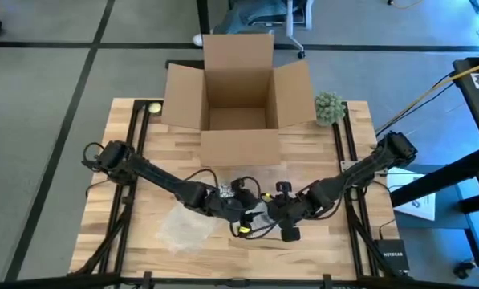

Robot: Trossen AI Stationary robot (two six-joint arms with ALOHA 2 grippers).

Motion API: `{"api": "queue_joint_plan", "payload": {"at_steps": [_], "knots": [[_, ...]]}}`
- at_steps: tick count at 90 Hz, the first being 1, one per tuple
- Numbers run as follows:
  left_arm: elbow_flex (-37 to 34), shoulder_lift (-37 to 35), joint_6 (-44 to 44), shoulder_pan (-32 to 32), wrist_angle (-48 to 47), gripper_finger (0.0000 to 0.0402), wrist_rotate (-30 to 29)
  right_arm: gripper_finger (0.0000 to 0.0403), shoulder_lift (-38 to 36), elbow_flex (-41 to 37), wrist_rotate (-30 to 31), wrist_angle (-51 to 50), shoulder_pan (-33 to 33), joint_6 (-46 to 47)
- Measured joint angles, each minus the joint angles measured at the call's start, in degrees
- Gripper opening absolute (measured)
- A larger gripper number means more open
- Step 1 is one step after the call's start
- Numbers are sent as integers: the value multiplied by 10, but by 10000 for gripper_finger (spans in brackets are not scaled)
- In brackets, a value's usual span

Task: Wrap mug
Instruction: Wrap the green mug with the right transparent bubble wrap

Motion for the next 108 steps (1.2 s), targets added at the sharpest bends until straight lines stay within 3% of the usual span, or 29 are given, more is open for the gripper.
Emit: {"api": "queue_joint_plan", "payload": {"at_steps": [82,108], "knots": [[1,3,5,5,-10,153,0,152,-4,5,-9,13,0,-12],[1,3,7,5,-21,153,0,152,50,5,-10,15,0,-17]]}}
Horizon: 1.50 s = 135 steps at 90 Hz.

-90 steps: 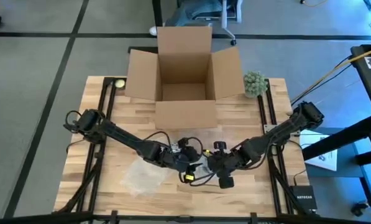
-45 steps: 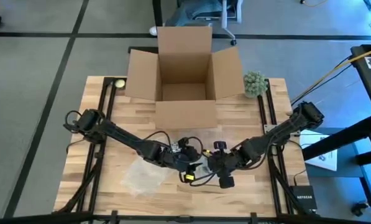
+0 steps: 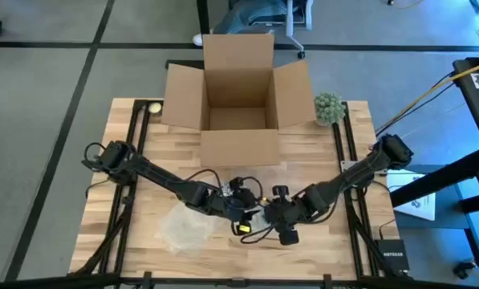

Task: Wrap mug
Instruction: Wrap the green mug with the right transparent bubble wrap

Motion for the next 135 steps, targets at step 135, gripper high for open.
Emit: {"api": "queue_joint_plan", "payload": {"at_steps": [135], "knots": [[0,35,-24,-22,4,153,18,152,15,-43,-14,30,-8,7]]}}
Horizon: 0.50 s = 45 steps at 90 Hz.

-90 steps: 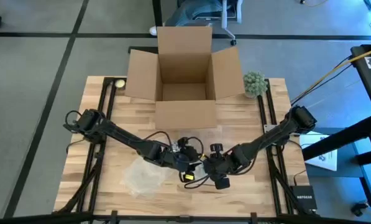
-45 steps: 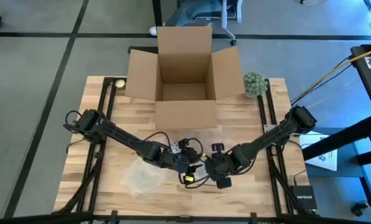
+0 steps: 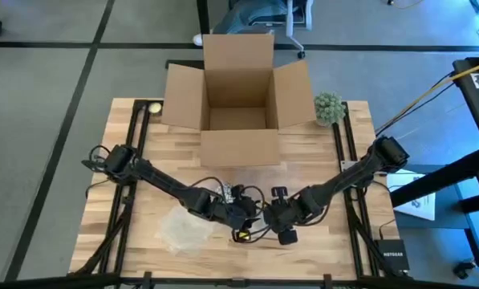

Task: Wrap mug
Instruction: Wrap the green mug with the right transparent bubble wrap

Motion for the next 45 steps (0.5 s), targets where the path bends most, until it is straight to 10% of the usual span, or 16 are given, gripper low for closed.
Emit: {"api": "queue_joint_plan", "payload": {"at_steps": [34,45], "knots": [[-10,-8,-35,4,-74,153,-32,152,0,-3,4,-1,0,-12],[-24,26,-19,15,30,153,-15,152,0,-3,5,-1,0,-16]]}}
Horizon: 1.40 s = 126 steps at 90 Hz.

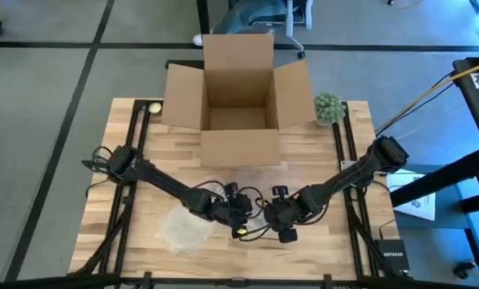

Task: Wrap mug
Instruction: Wrap the green mug with the right transparent bubble wrap

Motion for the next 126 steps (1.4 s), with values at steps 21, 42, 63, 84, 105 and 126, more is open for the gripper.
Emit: {"api": "queue_joint_plan", "payload": {"at_steps": [21,42,63,84,105,126], "knots": [[0,32,48,5,150,153,33,152,0,0,12,-2,0,-15],[0,29,101,5,196,153,33,152,0,0,13,-1,-1,-17],[0,27,126,2,208,153,20,152,0,0,24,14,0,-11],[0,27,69,10,216,153,23,152,0,0,37,15,-1,4],[0,27,74,10,216,153,15,152,0,17,47,-21,-1,1],[0,27,69,9,215,153,15,152,-1,96,24,-118,0,-15]]}}
